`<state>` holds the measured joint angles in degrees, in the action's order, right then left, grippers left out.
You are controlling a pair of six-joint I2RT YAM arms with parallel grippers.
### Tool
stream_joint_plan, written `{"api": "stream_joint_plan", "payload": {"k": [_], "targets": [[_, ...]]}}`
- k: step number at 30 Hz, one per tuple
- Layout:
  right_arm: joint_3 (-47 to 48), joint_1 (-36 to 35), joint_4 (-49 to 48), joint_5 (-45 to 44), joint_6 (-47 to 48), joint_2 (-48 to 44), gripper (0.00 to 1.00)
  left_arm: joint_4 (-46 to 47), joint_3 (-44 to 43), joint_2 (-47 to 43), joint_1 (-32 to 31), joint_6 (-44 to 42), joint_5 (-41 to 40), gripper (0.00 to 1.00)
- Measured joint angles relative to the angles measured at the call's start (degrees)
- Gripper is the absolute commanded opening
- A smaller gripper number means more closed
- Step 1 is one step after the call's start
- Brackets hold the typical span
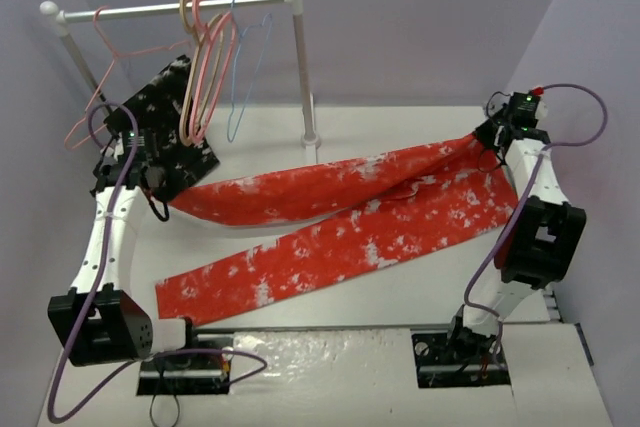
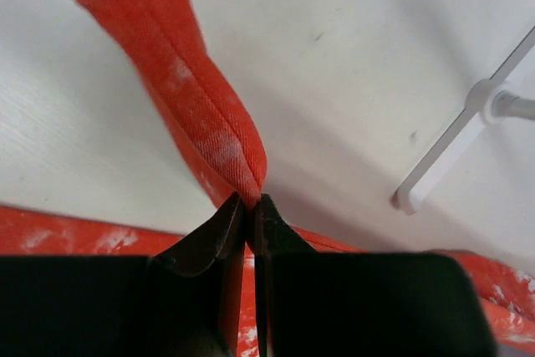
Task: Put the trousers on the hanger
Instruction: Fold the trousers
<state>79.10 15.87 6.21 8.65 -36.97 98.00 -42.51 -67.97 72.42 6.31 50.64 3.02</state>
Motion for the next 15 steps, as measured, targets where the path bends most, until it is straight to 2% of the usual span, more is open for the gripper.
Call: {"api": "stream_joint_plan", "payload": {"k": [4,7,10,15], "targets": [[14.57,-3.25,-0.77,1.82,2.09,9.06,0.00,2.23,-14.22,8.07,0.10,-1.24,-0.05,0.00],[18.36,-5.11,-3.64,3.56,4.52,11.20,0.00,6.50,-19.67,10.66,0.21,-2.59,0.38,0.00],[16.42,-5.63,-7.44,6.08,6.82,10.11,0.00,9.93,-17.77,9.23,0.36,-3.59,1.33,0.00],[0.74,-1.87,-13.06,9.21,9.46,1.43,0.00,14.05,-2.96,-1.18,0.45,-4.00,2.94,0.00]]}}
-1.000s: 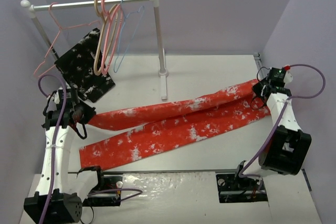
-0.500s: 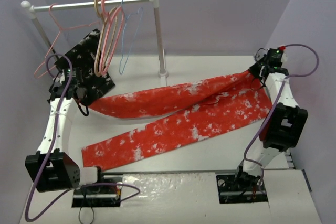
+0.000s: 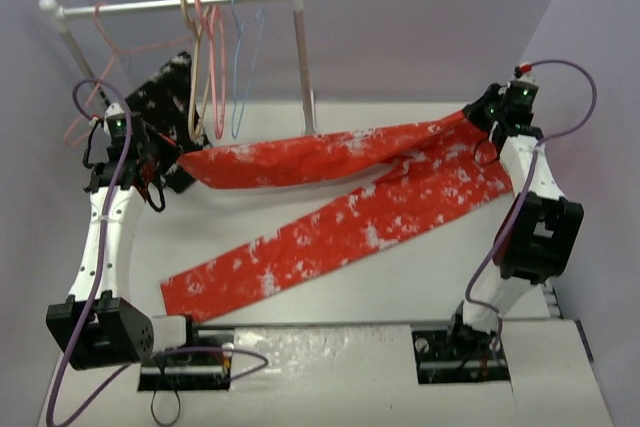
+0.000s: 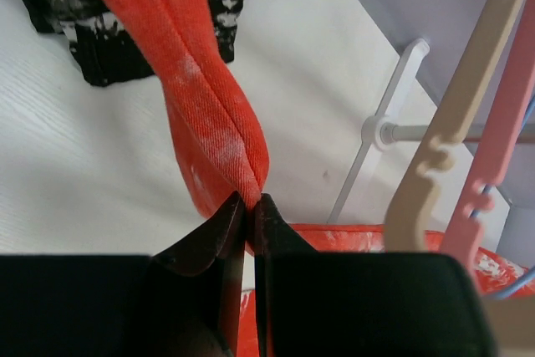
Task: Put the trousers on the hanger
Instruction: Fold the trousers
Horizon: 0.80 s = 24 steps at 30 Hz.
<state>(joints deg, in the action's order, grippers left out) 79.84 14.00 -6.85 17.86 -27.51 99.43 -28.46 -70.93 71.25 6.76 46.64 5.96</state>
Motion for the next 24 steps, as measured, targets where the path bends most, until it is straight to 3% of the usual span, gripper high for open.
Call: {"api": "stream_joint_plan", "payload": {"k": [5,15,20,24], "targets": [[-12.10,6.62,-1.71,1.65,2.05,-7.69,0.00,-1.89,11.71,-9.44,-0.03,0.17,2.22,0.00],[-21.33,11.27,-3.15,2.16,2.86,-10.37,0.00,-7.43,22.03,-21.47,-0.81,0.69,4.26,0.00],[-27.59,11.99,-3.07,-2.28,2.79,-10.53,0.00,-7.86,31.37,-23.84,-0.83,2.33,4.41,0.00],[-32.07,13.49,-2.47,-5.12,0.98,-10.51,0.00,-8.24,34.14,-23.96,-0.84,3.08,4.71,0.00]]}}
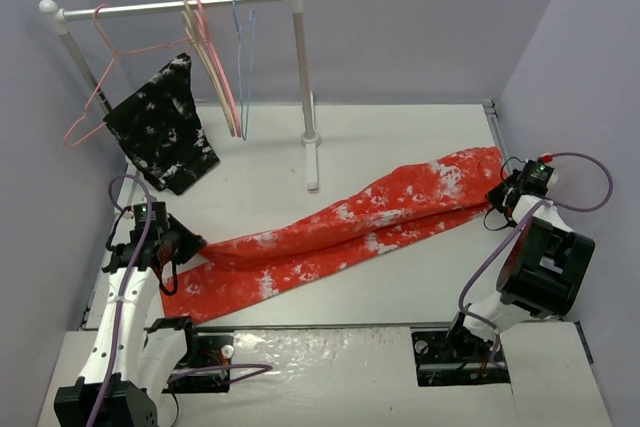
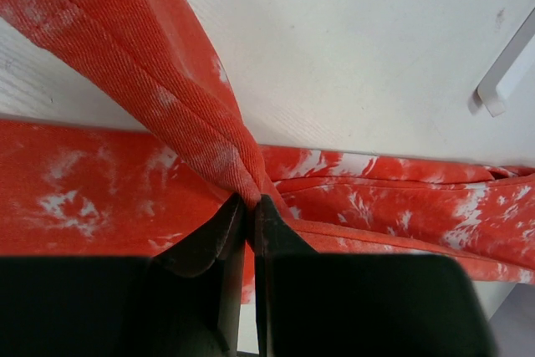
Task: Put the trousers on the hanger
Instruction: Fold the trousers
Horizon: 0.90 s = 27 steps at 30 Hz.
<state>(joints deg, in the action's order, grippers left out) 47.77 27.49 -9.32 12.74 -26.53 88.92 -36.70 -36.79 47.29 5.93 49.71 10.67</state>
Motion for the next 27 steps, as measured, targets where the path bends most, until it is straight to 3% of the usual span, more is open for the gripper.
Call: {"api": "stream_joint_plan", "payload": {"k": [4,7,14,19,22,27], "targets": [[-3.09,0.66,0.22,-2.55,-2.14,0.00,0.01,0.31,0.02,-0.60,-0.17,-0.04,-0.07,0.00],[-4.13,0.72,0.58,-4.40,-3.91,0.00,0.29,0.37,0.10,-0.75,-0.26,-0.01,-0.21,0.00],[-0.88,-0.72,8.24,-11.19,-7.53,0.54,0.54,0.40,2.31,-1.45,-0.26,-0.02,-0.22,0.00],[6.00,-14.11,13.06,-17.75,-7.44,-4.19,0.61,0.40,2.53,-1.34,-0.26,-0.07,-0.25,0.00],[10.75,-24.32,12.68,-17.65,-6.25,-7.86,0.62,0.43,2.53,-1.10,-0.26,-0.07,-0.24,0.00],[12.28,-34.26,12.55,-15.63,-4.91,-7.59,0.62,0.11,2.53,-1.19,-0.26,-0.05,-0.19,0.00]]}}
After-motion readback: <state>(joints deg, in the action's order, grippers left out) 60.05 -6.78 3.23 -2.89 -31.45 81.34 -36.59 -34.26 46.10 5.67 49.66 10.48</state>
